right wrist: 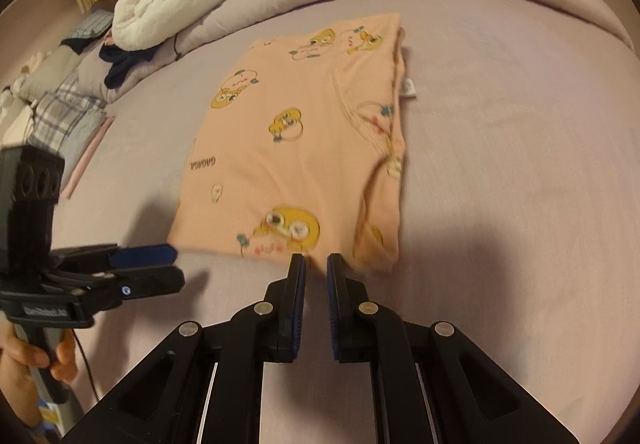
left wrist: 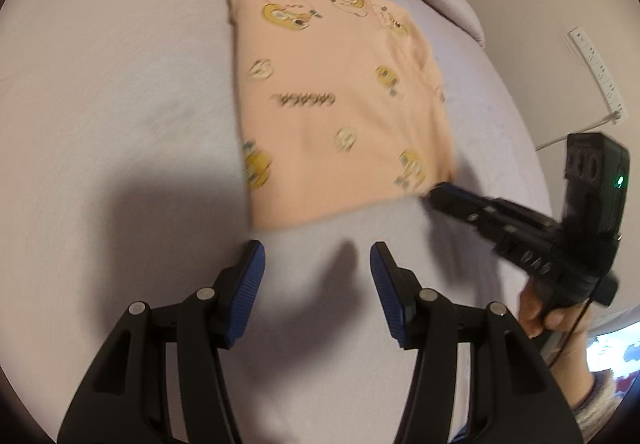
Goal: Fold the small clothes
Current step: 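Release the shirt and pull both tools back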
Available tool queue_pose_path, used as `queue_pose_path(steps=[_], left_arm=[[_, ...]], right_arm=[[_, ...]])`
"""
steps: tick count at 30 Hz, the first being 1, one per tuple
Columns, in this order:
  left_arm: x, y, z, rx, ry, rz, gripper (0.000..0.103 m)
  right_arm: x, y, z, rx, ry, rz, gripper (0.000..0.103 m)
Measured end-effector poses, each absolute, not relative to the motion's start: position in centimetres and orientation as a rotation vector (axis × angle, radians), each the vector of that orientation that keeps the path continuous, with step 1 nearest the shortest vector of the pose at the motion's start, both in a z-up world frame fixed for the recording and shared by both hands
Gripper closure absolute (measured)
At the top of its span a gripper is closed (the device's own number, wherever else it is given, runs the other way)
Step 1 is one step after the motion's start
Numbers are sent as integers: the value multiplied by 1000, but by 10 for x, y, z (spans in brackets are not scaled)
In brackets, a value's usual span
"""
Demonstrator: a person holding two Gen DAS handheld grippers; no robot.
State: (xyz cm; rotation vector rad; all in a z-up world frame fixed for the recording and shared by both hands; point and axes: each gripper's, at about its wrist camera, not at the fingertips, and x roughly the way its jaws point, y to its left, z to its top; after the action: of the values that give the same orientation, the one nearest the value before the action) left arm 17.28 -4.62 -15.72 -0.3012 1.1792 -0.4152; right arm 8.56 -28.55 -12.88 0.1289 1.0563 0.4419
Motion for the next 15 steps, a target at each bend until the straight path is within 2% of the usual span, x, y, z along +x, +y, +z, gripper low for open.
queue_pose_path(steps=[2, 7, 9, 11, 15], left_arm=[[162, -42, -155, -290, 1169, -401, 48], [136, -30, -151, -290, 1147, -365, 37], [124, -22, -152, -306, 1144, -350, 36], [114, -14, -152, -329, 1142, -331, 34], [98, -6, -148, -378, 1126, -294, 26]], right_arm=[[79, -287, -129, 127, 1063, 427, 95], [66, -290, -126, 159, 1065, 434, 93], [59, -290, -124, 181, 1061, 441, 86], [51, -292, -123, 213, 1056, 449, 72], [40, -289, -122, 245, 1056, 462, 69]])
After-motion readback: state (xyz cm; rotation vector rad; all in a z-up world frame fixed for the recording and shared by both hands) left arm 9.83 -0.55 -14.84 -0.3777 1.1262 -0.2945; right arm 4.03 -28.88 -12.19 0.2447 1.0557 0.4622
